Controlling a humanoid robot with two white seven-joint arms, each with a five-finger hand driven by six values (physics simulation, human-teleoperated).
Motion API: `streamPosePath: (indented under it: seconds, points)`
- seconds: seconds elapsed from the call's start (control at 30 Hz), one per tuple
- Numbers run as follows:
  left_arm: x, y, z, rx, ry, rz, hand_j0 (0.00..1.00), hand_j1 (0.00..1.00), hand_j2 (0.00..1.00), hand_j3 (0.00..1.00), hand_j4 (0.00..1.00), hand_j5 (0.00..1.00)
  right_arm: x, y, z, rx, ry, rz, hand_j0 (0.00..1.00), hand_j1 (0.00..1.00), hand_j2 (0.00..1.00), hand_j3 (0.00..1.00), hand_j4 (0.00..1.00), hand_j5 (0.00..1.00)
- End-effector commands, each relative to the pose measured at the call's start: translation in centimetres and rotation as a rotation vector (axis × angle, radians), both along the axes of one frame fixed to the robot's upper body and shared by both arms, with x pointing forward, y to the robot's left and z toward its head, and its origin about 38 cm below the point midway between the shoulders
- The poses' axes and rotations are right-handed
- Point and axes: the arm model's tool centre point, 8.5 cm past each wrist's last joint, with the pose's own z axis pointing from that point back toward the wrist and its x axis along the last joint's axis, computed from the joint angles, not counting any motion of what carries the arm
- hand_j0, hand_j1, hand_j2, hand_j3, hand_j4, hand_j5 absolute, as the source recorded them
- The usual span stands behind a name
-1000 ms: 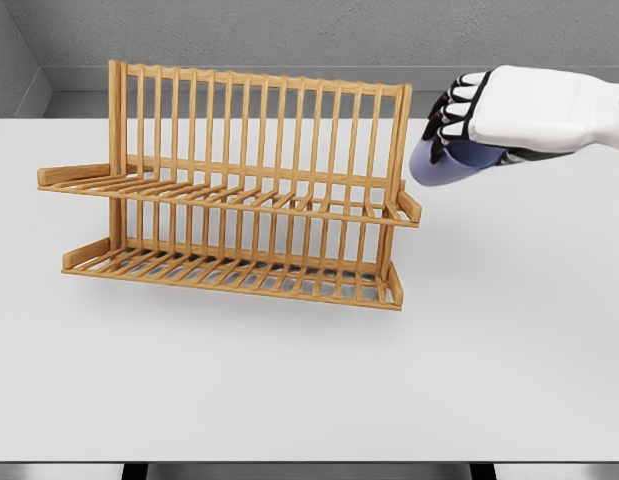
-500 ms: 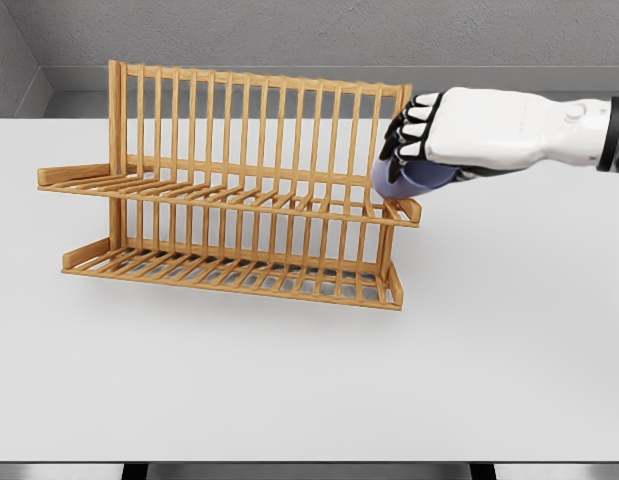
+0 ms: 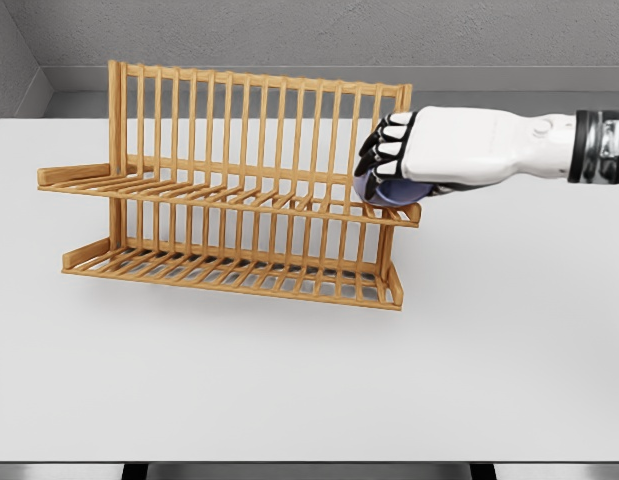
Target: Right arm put cup on second shelf
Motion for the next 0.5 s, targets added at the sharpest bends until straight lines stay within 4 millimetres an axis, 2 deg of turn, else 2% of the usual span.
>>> streamPosePath:
  seconds: [0.0,0.03,0.07,0.1,0.2,0.3,0.37,0.47]
  points:
    - [0.0,0.0,0.0,0.0,-0.001,0.0,1.0,1.0,1.0,1.0,1.0,1.0,-0.1,0.2,-0.3,-0.002,0.013,0.005,0.62,0.62,0.62,0.62,0.62,0.62]
    - [0.0,0.0,0.0,0.0,0.002,0.001,1.0,1.0,1.0,1.0,1.0,1.0,-0.1,0.2,-0.3,-0.002,0.014,0.006,0.7,0.7,0.7,0.7,0.7,0.7]
    - [0.0,0.0,0.0,0.0,-0.001,0.0,1.0,1.0,1.0,1.0,1.0,1.0,-0.1,0.2,-0.3,-0.002,0.014,0.006,0.93,0.93,0.93,0.93,0.93,0.93]
    - [0.0,0.0,0.0,0.0,0.001,0.0,1.0,1.0,1.0,1.0,1.0,1.0,-0.1,0.2,-0.2,-0.002,0.012,0.006,1.0,1.0,1.0,1.0,1.0,1.0]
    - [0.0,0.0,0.0,0.0,-0.001,0.0,1.0,1.0,1.0,1.0,1.0,1.0,0.0,0.2,-0.1,-0.002,0.01,0.006,1.0,1.0,1.0,1.0,1.0,1.0]
    - [0.0,0.0,0.0,0.0,-0.001,0.0,1.0,1.0,1.0,1.0,1.0,1.0,0.2,-0.5,2.6,0.017,-0.059,-0.014,1.0,1.0,1.0,1.0,1.0,1.0]
    - [0.0,0.0,0.0,0.0,-0.001,0.0,1.0,1.0,1.0,1.0,1.0,1.0,0.4,-2.4,5.2,0.058,-0.122,-0.064,1.0,1.0,1.0,1.0,1.0,1.0]
    - [0.0,0.0,0.0,0.0,-0.001,0.0,1.0,1.0,1.0,1.0,1.0,1.0,1.2,-5.4,5.4,0.044,-0.114,-0.152,1.0,1.0,1.0,1.0,1.0,1.0]
